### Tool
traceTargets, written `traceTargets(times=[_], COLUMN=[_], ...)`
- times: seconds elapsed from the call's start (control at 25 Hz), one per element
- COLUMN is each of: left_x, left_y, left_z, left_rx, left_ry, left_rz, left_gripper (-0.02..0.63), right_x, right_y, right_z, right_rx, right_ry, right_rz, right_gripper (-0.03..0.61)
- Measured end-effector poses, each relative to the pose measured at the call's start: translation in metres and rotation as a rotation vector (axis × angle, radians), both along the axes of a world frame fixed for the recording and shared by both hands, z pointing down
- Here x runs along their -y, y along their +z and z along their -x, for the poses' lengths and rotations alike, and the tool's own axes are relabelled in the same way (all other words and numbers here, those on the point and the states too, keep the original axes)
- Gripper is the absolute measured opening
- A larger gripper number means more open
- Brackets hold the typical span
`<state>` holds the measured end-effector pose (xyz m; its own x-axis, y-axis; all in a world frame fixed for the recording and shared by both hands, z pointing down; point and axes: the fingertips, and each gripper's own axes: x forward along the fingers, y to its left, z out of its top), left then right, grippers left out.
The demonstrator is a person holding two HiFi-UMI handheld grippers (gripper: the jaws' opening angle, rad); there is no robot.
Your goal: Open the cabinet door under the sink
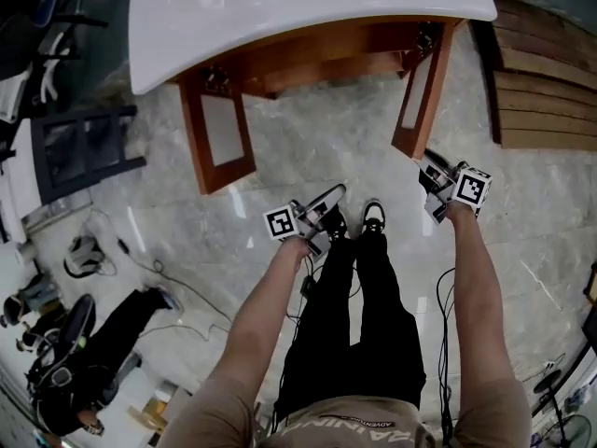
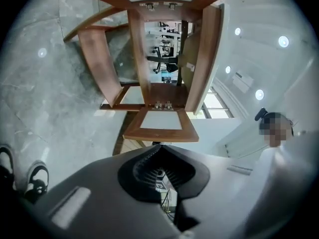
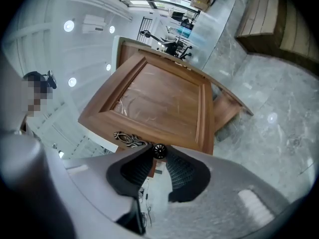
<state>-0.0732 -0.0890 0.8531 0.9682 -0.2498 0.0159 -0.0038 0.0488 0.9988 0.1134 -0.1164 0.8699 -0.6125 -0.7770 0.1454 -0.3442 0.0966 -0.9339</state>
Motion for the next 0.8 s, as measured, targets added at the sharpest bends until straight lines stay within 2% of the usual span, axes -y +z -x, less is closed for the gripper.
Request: traceTargets(times=[0.2,0.4,0.52,0.68,0.8], left_x=[-0.020,-0.033,-0.036,-0.032,-0.032], left_y=[0.005,0.009,0.013,0.007,-0.006], left_z=[-0.031,-0.047,-0.047,-0.048,-0.047], left_rx=[0.016,0.025,0.048,0.075,0.094], left_ry=[0.087,0.158,0.176,0.174,0.187], left_rz=[0.029,0.046,0.054,0.026,0.005], left_gripper=[0.014,0.014,0.014,0.014,0.014], right_x=[-0.018,-0.033,-0.035,-0.040,-0.065], right_y=[0.010,0.010,0.012,0.017,0.026], right_z=[-0.044,-0.097,-0.100,-0.101,-0.085], right_rx=[-0.109,-0.136,-0.163,-0.219,-0.289], right_ry=[0.067,0.187,0.163,0.237,0.225], right_rz=[0.019,0.039,0.057,0.095,0.169], right_gripper=[0.078,0.075,0.072,0.069,0.015])
